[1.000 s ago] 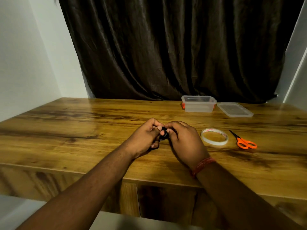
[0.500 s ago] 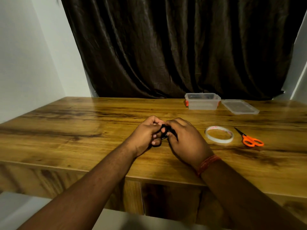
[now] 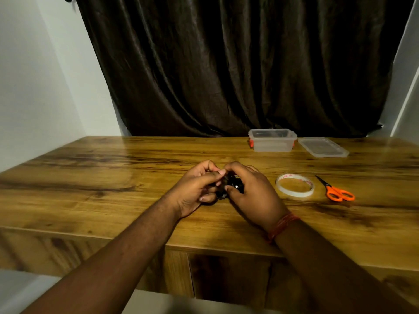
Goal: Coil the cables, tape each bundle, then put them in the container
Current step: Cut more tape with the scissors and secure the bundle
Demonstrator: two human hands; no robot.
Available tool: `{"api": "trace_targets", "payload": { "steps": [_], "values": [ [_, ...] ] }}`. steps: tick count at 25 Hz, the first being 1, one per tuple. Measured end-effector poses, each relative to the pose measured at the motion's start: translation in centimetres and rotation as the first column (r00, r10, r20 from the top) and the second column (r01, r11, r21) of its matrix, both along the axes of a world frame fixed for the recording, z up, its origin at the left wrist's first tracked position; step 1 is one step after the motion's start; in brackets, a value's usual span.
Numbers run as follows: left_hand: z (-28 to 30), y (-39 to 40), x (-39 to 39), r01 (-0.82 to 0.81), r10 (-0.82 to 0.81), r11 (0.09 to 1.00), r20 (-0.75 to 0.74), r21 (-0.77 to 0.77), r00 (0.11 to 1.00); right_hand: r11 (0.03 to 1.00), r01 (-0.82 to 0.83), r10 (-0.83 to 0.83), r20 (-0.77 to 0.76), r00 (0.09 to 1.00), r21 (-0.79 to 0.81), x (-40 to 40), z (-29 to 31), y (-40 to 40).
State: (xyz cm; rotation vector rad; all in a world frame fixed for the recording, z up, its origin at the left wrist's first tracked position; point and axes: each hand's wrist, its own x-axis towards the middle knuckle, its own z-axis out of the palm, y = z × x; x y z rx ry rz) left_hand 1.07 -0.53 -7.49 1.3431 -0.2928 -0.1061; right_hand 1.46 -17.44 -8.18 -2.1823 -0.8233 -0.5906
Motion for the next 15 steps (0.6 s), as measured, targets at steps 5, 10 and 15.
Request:
{"api": "trace_targets", "payload": {
  "steps": [5, 10, 15],
  "values": [
    [-0.2, -0.01, 0.05, 0.013, -0.014, 0.999, 0.031, 0.047, 0.999, 1.0, 0.002, -0.003, 0.043, 0.999, 0.029, 0.1, 0.04, 0.05],
    [-0.19, -0.28, -0.05, 0.001, -0.009, 0.997, 0.09, 0.083, 0.996, 0.998, 0.044, -0.048, 0.099, 0.994, 0.04, -0.14, 0.17, 0.05],
    [-0.7, -0.26, 0.08, -0.084, 0.036, 0.968, 0.198, 0.237, 0.979, 0.997, 0.078, -0.08, 0.103, 0.992, 0.019, -0.06, 0.25, 0.01]
  ]
}}
